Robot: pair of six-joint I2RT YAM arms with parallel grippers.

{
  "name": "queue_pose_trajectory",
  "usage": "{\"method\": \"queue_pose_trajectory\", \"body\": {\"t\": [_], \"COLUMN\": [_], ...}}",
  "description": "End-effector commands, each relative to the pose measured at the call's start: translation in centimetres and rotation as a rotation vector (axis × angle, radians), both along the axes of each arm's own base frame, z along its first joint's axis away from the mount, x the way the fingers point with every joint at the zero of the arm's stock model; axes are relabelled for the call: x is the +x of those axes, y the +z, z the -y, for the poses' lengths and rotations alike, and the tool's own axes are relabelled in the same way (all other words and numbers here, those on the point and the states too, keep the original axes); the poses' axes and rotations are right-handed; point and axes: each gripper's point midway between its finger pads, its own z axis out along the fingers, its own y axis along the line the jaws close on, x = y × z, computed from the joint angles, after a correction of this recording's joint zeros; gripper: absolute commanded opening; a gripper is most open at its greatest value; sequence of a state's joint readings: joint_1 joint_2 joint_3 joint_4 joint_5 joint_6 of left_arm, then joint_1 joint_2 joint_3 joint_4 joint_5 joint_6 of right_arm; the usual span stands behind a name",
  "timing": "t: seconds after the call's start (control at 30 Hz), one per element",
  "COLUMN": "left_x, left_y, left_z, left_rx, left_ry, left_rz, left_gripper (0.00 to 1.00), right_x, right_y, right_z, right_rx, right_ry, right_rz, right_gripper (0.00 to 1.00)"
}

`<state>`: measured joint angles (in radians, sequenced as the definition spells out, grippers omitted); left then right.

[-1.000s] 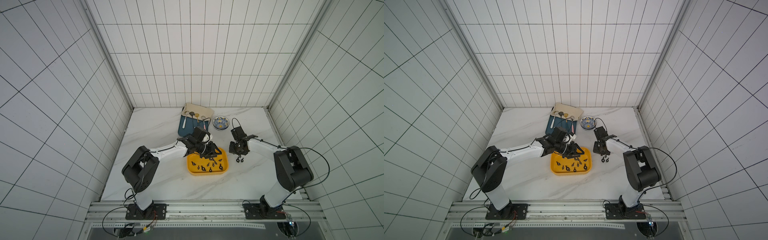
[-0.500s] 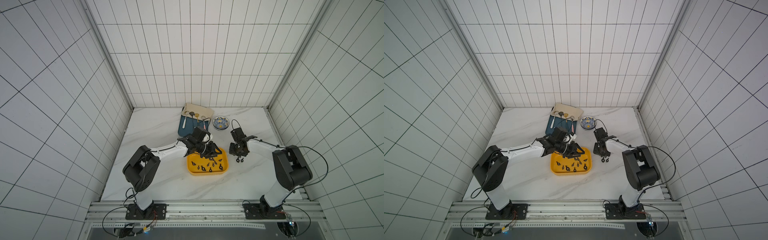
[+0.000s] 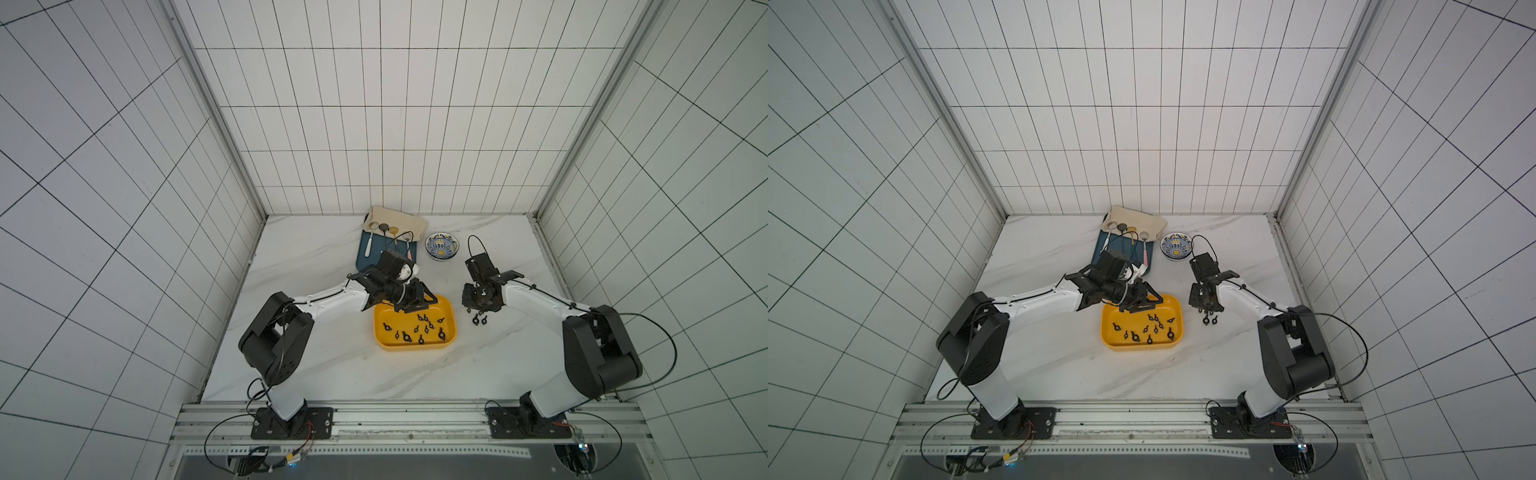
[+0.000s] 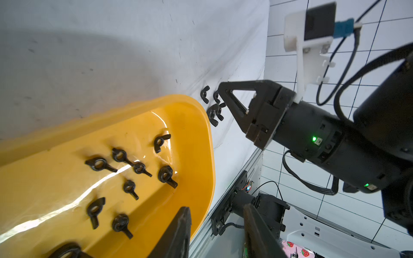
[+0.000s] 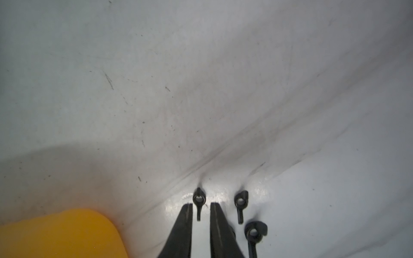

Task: Take out the wing nut from the storage box
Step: Place the wing nut at the center of the board, then pick up the wing nut from the storage box.

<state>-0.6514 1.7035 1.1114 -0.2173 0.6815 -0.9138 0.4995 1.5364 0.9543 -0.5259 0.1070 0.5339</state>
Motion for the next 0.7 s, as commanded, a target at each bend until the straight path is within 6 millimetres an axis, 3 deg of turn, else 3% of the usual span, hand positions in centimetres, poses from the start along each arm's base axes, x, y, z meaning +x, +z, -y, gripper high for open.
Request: {"method": "queue_pose_trajectory", "body": {"t": [0.0, 0.13, 0.33, 0.5, 0.67], "left_x": [0.8, 1.8, 1.7, 0.5, -0.1], "left_y": [1.2, 0.8, 0.0, 0.2, -0.3], "left_z": [-3.2, -7.7, -13.3, -14.3, -14.6], "left_rx": [0.003, 0.022, 0.045, 0.057, 0.069], "left_ry": [0.043, 0.132, 0.234, 0.24, 0.24], "left_rz": [0.042, 0.032, 0.001, 0.006, 0.0], "left_gripper": [0.42, 0.42, 0.43, 0.43, 0.43], "right_x": [-0.5, -1.9, -3.9, -5.2, -5.3], "right_y": [3.5, 4.9, 3.2, 2.2, 1.1], "right_z": [-3.1, -8.3, -14.4, -17.2, -17.7], "right_rx": [-0.002, 0.041, 0.073, 0.076, 0.041], "right_ry": [0.113, 0.282, 0.544, 0.705, 0.755], "right_rz": [0.079, 0.108, 0.059, 0.003, -0.04], "right_gripper": [0.2, 0.2, 0.2, 0.24, 0.26]}}
